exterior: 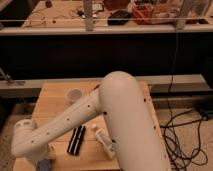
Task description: Wipe the white sponge on the table
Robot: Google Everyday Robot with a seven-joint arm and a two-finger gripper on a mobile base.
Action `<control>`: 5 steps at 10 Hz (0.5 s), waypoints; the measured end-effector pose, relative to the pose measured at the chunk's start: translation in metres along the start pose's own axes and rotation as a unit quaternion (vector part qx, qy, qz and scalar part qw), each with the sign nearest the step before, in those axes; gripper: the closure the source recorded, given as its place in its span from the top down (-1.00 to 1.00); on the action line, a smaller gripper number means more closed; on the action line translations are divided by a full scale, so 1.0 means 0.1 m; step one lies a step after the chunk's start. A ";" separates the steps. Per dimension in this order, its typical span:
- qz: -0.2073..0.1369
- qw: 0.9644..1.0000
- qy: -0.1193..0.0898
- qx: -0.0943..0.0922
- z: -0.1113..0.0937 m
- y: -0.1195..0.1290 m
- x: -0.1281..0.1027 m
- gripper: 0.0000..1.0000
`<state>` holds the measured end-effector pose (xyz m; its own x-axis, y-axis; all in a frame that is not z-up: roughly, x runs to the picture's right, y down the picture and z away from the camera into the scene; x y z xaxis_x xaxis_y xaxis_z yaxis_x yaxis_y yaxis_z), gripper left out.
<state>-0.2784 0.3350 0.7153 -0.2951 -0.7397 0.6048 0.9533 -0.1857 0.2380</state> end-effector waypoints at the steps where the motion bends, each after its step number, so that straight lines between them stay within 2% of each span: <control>1: 0.020 1.000 0.006 -0.004 -0.01 0.16 -0.01 -0.04; 3: 0.053 0.998 0.015 -0.007 0.00 0.42 0.10 -0.04; 5: 0.071 0.997 0.020 -0.007 0.05 0.61 0.34 -0.04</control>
<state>-0.2307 0.3014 0.7540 -0.1538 -0.7839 0.6015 0.9863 -0.0852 0.1412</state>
